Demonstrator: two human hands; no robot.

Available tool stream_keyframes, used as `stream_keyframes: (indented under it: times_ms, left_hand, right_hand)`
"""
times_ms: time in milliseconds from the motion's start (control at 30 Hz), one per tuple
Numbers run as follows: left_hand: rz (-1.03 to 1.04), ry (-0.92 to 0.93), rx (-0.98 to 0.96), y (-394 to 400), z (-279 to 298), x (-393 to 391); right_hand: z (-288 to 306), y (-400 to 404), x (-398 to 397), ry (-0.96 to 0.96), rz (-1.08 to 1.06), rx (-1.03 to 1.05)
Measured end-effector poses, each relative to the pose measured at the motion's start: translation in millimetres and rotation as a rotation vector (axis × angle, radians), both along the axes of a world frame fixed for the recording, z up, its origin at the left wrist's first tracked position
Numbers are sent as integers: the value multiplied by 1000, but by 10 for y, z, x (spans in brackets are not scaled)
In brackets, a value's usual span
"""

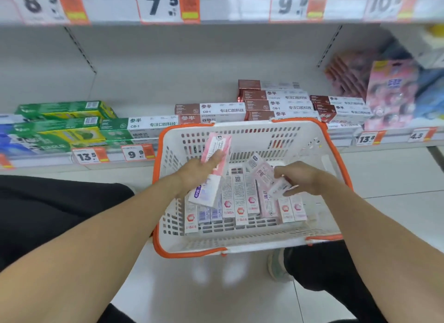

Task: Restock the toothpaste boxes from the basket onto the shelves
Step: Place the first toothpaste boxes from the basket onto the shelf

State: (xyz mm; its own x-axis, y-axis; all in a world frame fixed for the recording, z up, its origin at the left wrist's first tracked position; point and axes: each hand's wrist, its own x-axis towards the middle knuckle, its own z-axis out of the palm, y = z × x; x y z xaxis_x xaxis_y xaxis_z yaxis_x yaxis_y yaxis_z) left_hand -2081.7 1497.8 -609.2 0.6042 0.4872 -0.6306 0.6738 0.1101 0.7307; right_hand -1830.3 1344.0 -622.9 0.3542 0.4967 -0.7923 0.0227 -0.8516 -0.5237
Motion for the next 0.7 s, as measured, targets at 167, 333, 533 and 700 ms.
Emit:
stream_keyframes:
  times_ms: [167,333,533,700]
  left_hand:
    - [-221,-75,-78,180,602,231]
    - [-546,-25,274,449,1556,338]
    - [-622,-105,445,618,2206,199]
    - [-558,-161,354,680,2149,95]
  right_hand:
    - [1205,129,291,44,148,145]
    - [2300,184,501,-169,266,173]
    - [2702,48,576,-238,82,495]
    - [2286,109,335,48,-136,735]
